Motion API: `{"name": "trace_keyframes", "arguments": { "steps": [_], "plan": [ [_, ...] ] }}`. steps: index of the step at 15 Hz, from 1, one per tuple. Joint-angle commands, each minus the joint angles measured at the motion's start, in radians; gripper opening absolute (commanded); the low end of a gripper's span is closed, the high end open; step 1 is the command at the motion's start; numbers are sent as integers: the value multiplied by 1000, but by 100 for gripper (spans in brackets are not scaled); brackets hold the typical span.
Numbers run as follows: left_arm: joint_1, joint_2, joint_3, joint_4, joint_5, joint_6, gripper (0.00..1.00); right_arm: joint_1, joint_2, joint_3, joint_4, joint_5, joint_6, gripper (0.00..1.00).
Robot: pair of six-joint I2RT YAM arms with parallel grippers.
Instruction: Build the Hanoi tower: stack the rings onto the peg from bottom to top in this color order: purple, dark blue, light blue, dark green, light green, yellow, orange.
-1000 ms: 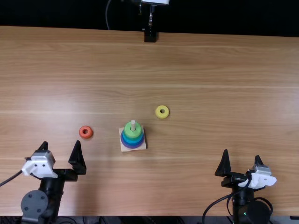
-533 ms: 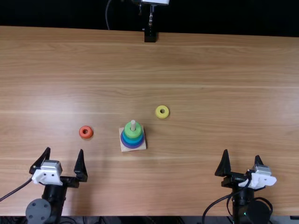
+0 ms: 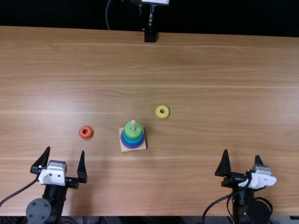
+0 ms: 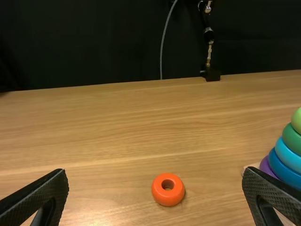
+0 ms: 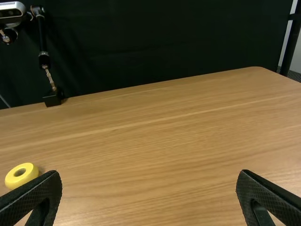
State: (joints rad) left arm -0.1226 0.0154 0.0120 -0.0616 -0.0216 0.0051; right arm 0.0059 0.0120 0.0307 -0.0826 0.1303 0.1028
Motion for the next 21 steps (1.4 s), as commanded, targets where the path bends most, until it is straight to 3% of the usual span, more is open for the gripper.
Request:
{"name": "trace_keyframes", "arguments": {
  "steps": [1, 16, 21],
  "plan": [
    [15, -15, -12, -29, -1, 21, 100, -7, -12, -14, -11, -1, 2, 100],
    [15, -15, -12, -29, -1, 21, 100, -4, -12, -5, -7, -1, -7, 100],
    [15, -15, -12, -29, -1, 21, 100, -1, -12, 206, 10, -1, 4, 100]
  ]
}}
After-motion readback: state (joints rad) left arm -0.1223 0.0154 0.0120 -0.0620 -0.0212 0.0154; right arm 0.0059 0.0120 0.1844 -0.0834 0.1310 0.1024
